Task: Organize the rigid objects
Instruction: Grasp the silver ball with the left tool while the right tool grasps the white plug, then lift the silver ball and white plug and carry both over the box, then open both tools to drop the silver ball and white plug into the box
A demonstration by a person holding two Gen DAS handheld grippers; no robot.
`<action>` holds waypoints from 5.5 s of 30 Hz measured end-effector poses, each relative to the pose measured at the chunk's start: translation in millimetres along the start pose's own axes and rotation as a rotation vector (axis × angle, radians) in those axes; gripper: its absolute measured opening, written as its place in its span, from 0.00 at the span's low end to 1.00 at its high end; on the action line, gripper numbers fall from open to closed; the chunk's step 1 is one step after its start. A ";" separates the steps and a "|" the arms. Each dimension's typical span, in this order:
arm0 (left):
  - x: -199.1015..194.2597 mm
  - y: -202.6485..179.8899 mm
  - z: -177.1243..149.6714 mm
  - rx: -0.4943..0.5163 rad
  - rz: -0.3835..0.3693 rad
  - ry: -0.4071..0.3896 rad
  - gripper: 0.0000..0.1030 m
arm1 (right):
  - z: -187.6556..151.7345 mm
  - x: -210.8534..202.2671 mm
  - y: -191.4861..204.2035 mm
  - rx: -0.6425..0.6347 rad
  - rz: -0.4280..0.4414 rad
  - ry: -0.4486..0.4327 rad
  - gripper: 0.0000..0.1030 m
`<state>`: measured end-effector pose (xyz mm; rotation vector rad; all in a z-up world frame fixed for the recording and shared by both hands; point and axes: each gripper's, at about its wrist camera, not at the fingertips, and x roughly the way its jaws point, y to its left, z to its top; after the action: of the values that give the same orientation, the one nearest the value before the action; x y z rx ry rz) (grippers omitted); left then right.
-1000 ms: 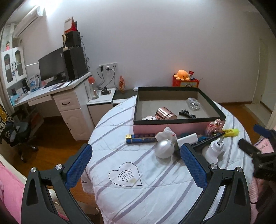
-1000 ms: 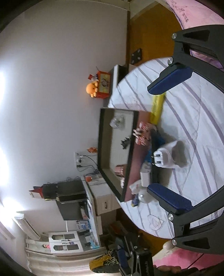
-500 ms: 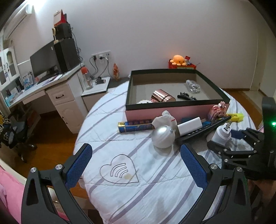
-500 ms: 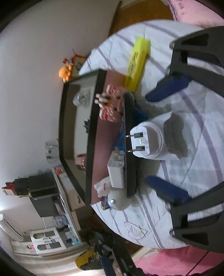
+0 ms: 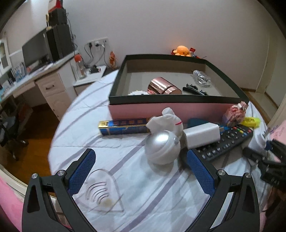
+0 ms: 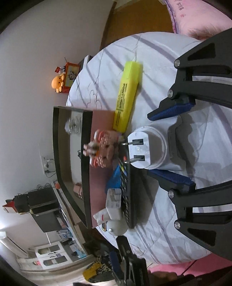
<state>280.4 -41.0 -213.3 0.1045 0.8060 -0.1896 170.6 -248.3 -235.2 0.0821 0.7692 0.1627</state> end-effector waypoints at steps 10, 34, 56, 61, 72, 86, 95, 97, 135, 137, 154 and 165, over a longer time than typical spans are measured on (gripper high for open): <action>33.7 -6.7 4.1 0.009 -0.094 0.065 0.51 | 3.9 8.7 0.7 -0.018 -0.007 0.005 0.54; -1.3 20.6 -36.1 -0.014 -0.022 0.082 0.52 | -8.0 -6.7 6.1 -0.003 -0.035 0.019 0.54; -50.0 21.5 -20.9 -0.034 -0.136 -0.061 0.45 | 2.7 -41.5 18.5 -0.002 -0.013 -0.063 0.54; -83.7 22.5 -11.5 -0.025 -0.145 -0.144 0.45 | 13.9 -64.5 26.9 -0.020 0.015 -0.121 0.31; -78.2 15.5 -11.4 -0.018 -0.144 -0.124 0.45 | -6.9 -32.0 24.2 -0.019 0.044 -0.114 0.32; -89.1 3.3 -23.8 0.025 -0.159 -0.113 0.45 | -48.7 -49.2 24.5 -0.031 -0.024 -0.105 0.75; -102.0 3.1 -19.7 0.019 -0.155 -0.144 0.45 | -38.4 -50.4 20.4 -0.024 0.000 -0.097 0.52; -104.6 4.0 -17.6 0.019 -0.152 -0.152 0.45 | -30.8 -55.1 22.7 -0.031 0.009 -0.117 0.52; -4.4 -12.4 119.2 0.047 -0.141 -0.165 0.45 | 168.9 23.0 49.5 -0.205 0.034 -0.194 0.52; 13.0 -15.8 121.4 0.054 -0.137 -0.137 0.45 | 171.3 41.3 45.1 -0.202 0.027 -0.148 0.52; 69.8 -32.2 125.7 0.094 -0.088 -0.053 0.52 | 176.1 97.9 23.6 -0.184 -0.009 0.008 0.53; 3.9 -16.6 114.6 0.050 0.071 -0.208 0.98 | 172.5 46.3 23.0 -0.136 -0.027 -0.147 0.80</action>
<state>360.5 -76.7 -137.6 0.1578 0.5895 -0.1511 321.1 -220.0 -140.4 -0.0447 0.6104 0.1806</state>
